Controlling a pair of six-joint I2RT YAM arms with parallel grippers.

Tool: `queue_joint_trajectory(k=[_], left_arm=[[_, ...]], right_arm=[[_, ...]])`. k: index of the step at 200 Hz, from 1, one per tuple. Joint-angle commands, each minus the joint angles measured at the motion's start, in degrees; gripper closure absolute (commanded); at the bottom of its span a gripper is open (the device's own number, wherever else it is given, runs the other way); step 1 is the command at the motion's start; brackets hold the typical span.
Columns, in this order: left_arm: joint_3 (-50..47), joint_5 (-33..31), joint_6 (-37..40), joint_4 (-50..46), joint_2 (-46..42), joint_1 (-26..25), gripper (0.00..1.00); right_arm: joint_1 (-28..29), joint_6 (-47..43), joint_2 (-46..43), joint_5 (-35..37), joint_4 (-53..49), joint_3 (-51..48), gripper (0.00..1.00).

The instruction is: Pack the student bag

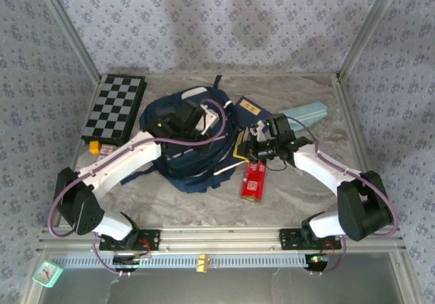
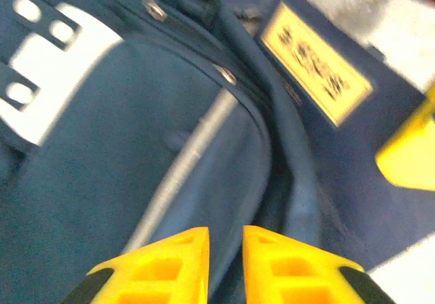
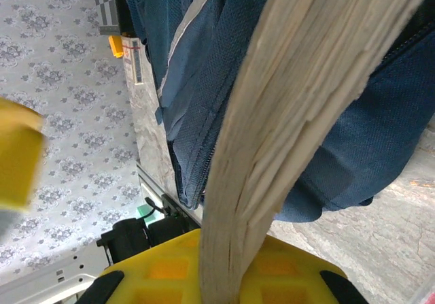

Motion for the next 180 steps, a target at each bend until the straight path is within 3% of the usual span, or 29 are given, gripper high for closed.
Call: queue_joint_trajectory(k=[1,30,76,133,159,180], left_arm=[[-2.59,8.81,-1.01,2.54,-1.77,-1.32,0.74],[-3.45,12.92,-2.06,5.40,0.66,-2.85,0.65],[-1.84,12.36,-3.60,6.29,8.82,-3.26,0.65],[0.83,4.11,-3.71,3.96,12.94,-3.34,0.82],[0.83,0.82,-3.71,3.98,11.55,-3.10,0.99],[1.50,-1.70,-3.39,2.88,9.75,-2.99,1.00]], right_arm=[[-0.93,-2.15,-1.86,-0.16,2.02,1.63,1.00],[-1.03,-0.85,-0.87,-0.60,4.51,0.81,1.00],[-0.89,-1.17,-0.81,-0.42,4.68,0.85,1.00],[-0.96,-1.61,-0.93,-0.31,4.80,0.03,1.00],[-1.11,-1.76,-1.12,-0.22,4.68,0.04,1.00],[-1.20,-2.48,-1.30,-0.32,3.78,0.31,1.00]])
